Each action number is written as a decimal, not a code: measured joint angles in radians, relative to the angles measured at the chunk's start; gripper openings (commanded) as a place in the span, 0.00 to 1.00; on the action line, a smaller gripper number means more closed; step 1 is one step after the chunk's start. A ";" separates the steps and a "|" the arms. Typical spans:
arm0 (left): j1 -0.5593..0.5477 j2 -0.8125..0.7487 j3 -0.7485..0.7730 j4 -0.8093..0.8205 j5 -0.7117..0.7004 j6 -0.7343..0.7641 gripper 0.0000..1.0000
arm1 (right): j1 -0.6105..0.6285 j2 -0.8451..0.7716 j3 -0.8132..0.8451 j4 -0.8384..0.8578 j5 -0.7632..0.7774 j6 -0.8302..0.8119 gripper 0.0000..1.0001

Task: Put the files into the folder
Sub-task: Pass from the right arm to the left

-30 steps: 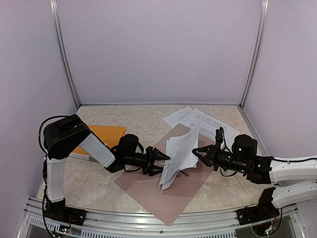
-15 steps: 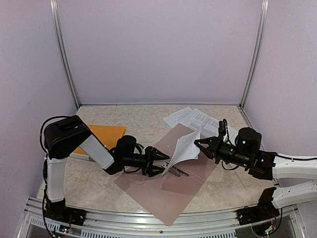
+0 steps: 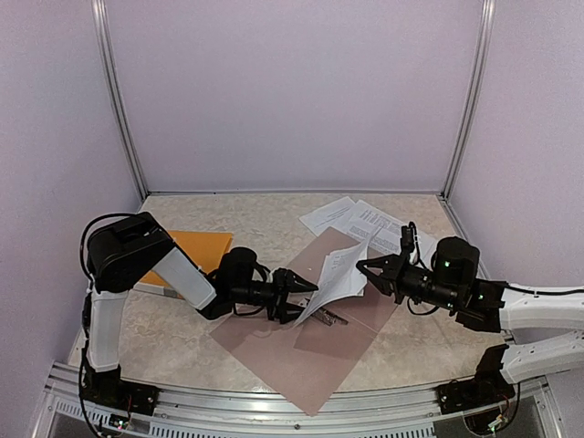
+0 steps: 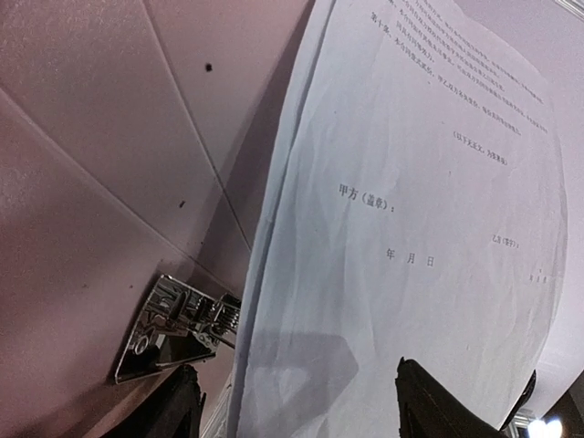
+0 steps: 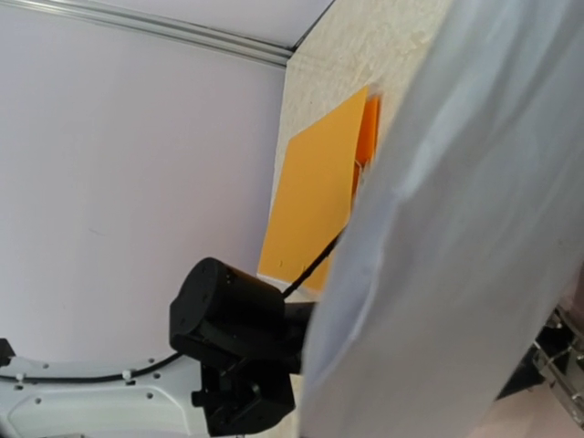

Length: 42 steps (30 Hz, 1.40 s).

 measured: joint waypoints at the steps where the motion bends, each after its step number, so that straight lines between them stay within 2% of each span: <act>1: -0.001 0.002 0.000 0.005 0.000 -0.006 0.70 | 0.000 0.000 -0.002 0.000 0.000 0.001 0.00; 7: -0.008 0.025 0.000 0.063 0.001 -0.059 0.61 | 0.000 0.000 -0.022 0.015 -0.004 0.009 0.00; 17: -0.013 0.029 -0.031 0.096 0.000 -0.087 0.41 | 0.000 -0.018 -0.052 0.014 -0.003 0.016 0.00; 22: -0.013 0.008 -0.056 0.098 -0.001 -0.095 0.30 | 0.000 -0.027 -0.054 0.004 -0.003 0.016 0.00; 30: -0.008 -0.043 -0.070 0.092 0.002 -0.095 0.17 | 0.000 -0.037 -0.054 -0.030 -0.003 0.006 0.00; 42: -0.006 -0.058 -0.029 0.020 0.031 -0.050 0.18 | 0.000 -0.057 -0.067 -0.048 -0.003 0.001 0.00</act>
